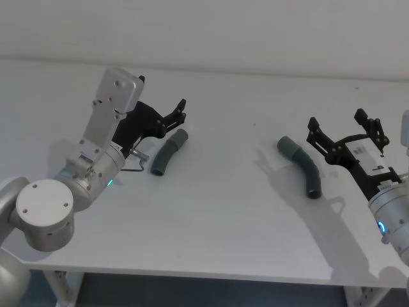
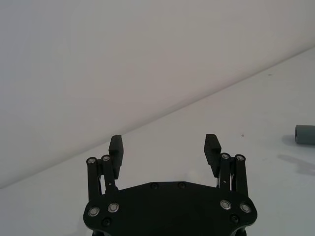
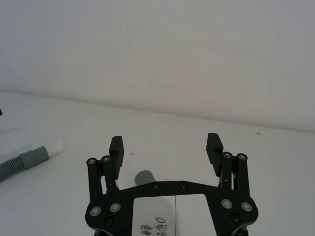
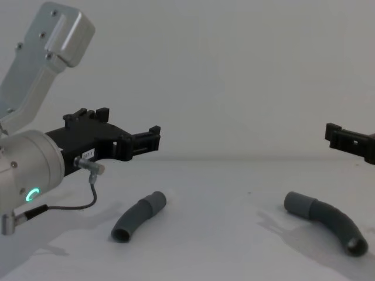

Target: Use both hands to pick up one end of the pipe from the table, align the ends, and insert them.

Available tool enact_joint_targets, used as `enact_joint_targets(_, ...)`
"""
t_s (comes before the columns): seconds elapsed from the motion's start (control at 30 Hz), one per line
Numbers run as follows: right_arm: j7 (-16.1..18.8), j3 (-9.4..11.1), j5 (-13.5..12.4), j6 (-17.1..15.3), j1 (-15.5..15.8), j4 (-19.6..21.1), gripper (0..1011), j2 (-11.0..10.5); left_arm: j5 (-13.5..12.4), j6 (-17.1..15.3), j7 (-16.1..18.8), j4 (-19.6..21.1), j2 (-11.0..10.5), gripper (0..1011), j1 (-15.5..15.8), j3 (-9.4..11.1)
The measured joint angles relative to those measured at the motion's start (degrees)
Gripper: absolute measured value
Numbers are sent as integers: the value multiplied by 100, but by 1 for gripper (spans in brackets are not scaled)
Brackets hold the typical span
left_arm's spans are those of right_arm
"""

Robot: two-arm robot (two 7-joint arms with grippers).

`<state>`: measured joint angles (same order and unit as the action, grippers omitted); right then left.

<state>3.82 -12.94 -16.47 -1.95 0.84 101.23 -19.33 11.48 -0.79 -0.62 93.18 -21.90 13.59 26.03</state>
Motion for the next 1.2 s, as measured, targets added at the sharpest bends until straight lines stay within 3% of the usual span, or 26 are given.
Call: enact_joint_targets(1.2, 1, 0, 1, 0, 0, -1, 1001, 0, 1, -9, -6, -1, 1, 1000, 0, -3)
